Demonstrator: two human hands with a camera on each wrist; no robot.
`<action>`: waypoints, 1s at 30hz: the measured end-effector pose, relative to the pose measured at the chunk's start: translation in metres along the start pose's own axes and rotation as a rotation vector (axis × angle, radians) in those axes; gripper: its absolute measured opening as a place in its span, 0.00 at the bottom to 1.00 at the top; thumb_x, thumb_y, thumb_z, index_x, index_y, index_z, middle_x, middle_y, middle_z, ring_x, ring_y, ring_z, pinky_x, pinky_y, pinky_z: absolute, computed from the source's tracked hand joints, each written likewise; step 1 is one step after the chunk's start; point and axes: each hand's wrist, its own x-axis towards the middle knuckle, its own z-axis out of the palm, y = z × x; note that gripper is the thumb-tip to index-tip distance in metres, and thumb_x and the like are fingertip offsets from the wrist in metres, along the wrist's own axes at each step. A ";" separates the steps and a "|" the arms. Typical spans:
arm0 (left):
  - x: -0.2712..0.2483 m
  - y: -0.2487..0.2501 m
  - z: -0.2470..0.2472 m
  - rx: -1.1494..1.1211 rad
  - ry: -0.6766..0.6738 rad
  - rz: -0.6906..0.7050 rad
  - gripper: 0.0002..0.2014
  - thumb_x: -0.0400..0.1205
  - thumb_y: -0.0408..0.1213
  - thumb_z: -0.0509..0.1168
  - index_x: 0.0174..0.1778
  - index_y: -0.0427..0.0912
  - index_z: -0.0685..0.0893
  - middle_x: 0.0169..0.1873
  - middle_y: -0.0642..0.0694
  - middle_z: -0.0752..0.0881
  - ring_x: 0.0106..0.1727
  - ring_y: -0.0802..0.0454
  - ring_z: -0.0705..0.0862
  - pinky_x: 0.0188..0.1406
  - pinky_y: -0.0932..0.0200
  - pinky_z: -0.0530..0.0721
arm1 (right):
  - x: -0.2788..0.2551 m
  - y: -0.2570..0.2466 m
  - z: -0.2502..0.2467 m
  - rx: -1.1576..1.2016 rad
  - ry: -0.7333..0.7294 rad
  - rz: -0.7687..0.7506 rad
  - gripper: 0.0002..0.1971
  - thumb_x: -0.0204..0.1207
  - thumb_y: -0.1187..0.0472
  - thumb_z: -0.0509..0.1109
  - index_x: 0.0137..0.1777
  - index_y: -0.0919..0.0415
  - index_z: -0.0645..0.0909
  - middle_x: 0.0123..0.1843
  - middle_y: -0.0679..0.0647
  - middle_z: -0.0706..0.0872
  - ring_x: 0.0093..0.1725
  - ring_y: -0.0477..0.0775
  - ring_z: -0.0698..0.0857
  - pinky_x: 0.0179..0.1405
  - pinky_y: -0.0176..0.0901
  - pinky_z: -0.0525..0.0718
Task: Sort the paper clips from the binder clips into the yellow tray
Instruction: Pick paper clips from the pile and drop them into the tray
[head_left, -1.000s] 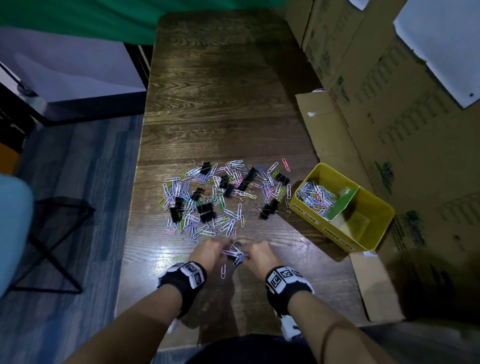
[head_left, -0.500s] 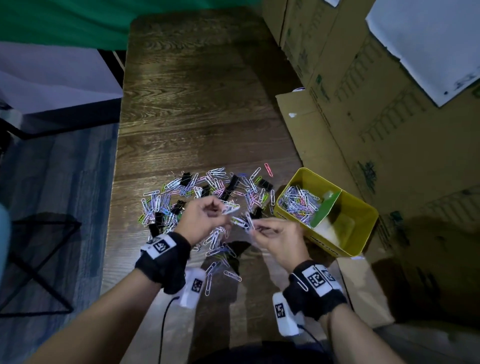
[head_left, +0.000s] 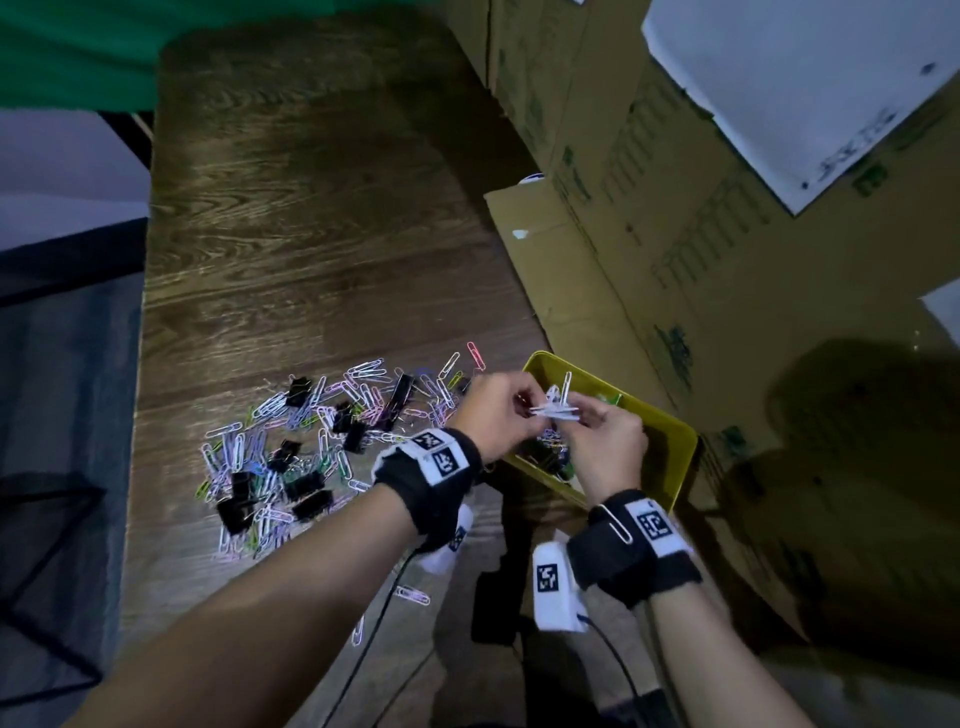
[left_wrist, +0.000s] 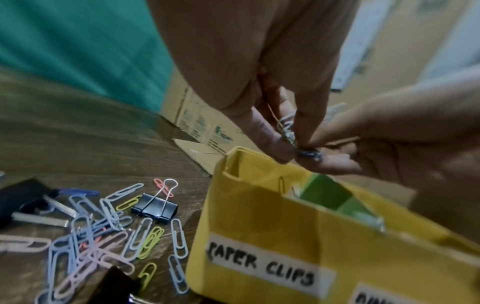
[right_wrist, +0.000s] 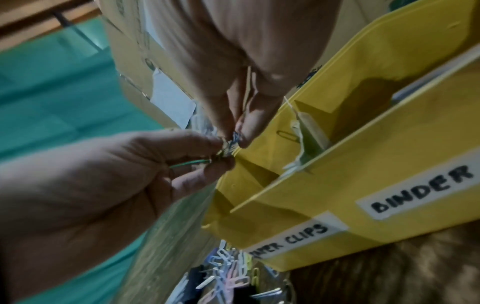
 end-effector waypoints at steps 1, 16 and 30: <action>0.001 0.001 0.004 0.117 -0.061 0.014 0.06 0.68 0.30 0.74 0.36 0.45 0.85 0.30 0.49 0.85 0.31 0.55 0.80 0.38 0.58 0.82 | 0.003 0.001 0.001 -0.101 -0.009 -0.009 0.13 0.71 0.67 0.76 0.55 0.60 0.88 0.49 0.52 0.91 0.46 0.45 0.86 0.51 0.34 0.80; -0.083 -0.075 -0.070 0.320 -0.100 -0.067 0.08 0.79 0.31 0.64 0.48 0.45 0.87 0.45 0.49 0.89 0.44 0.53 0.86 0.49 0.60 0.84 | -0.025 -0.007 0.015 -0.304 -0.497 -0.358 0.08 0.76 0.62 0.71 0.53 0.53 0.88 0.46 0.42 0.88 0.45 0.37 0.84 0.52 0.32 0.81; -0.230 -0.181 -0.037 0.953 -0.252 0.099 0.28 0.69 0.48 0.68 0.67 0.59 0.71 0.66 0.54 0.79 0.62 0.50 0.80 0.55 0.54 0.83 | -0.115 0.085 0.094 -1.072 -1.014 -0.481 0.25 0.68 0.48 0.76 0.62 0.48 0.70 0.68 0.51 0.72 0.64 0.60 0.78 0.60 0.58 0.81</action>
